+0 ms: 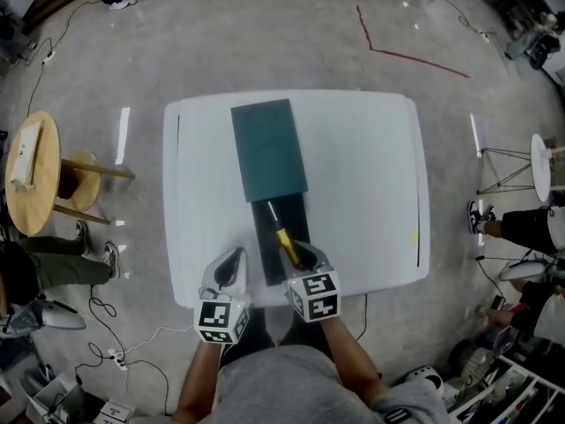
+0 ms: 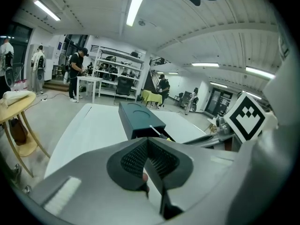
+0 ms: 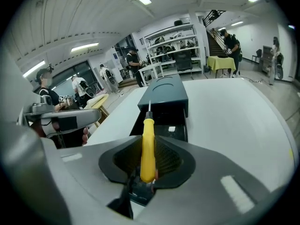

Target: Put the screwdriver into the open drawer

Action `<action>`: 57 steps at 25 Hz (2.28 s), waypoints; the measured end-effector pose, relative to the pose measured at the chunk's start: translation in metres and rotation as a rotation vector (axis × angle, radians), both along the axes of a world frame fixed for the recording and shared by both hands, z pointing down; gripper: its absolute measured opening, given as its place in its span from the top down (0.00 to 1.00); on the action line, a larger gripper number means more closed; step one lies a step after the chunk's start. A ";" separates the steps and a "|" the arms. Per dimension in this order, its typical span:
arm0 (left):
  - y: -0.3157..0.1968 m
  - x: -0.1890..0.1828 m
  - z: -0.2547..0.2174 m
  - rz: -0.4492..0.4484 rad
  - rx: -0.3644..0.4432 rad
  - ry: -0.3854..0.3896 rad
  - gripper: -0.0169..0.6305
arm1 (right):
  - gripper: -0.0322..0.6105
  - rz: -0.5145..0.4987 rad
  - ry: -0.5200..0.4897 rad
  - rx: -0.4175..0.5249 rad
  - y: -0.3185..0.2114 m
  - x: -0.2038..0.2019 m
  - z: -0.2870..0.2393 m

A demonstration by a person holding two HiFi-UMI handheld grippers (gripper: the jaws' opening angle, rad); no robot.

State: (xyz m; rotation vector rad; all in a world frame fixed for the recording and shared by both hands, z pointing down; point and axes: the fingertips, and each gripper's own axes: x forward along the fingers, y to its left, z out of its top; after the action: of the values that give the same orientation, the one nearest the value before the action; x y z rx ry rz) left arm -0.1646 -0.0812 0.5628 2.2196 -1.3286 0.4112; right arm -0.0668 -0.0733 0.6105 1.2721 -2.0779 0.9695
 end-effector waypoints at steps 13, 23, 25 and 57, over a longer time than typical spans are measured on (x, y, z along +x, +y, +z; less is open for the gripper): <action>-0.025 -0.005 0.026 0.027 -0.058 0.021 0.95 | 0.82 0.007 0.043 -0.070 -0.014 -0.011 0.019; -0.026 -0.005 0.037 0.045 -0.078 0.030 0.95 | 0.82 0.020 0.054 -0.089 -0.009 -0.009 0.031; -0.026 -0.007 0.038 0.046 -0.082 0.028 0.95 | 0.82 0.024 0.055 -0.093 -0.009 -0.010 0.032; -0.019 -0.014 0.046 0.039 -0.100 0.030 0.95 | 0.82 0.043 0.090 -0.221 -0.007 -0.009 0.056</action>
State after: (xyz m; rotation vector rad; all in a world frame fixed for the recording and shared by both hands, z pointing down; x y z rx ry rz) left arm -0.1783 -0.0997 0.6084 2.1637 -1.2242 0.4470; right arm -0.0760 -0.0807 0.6668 1.2266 -1.8259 1.1057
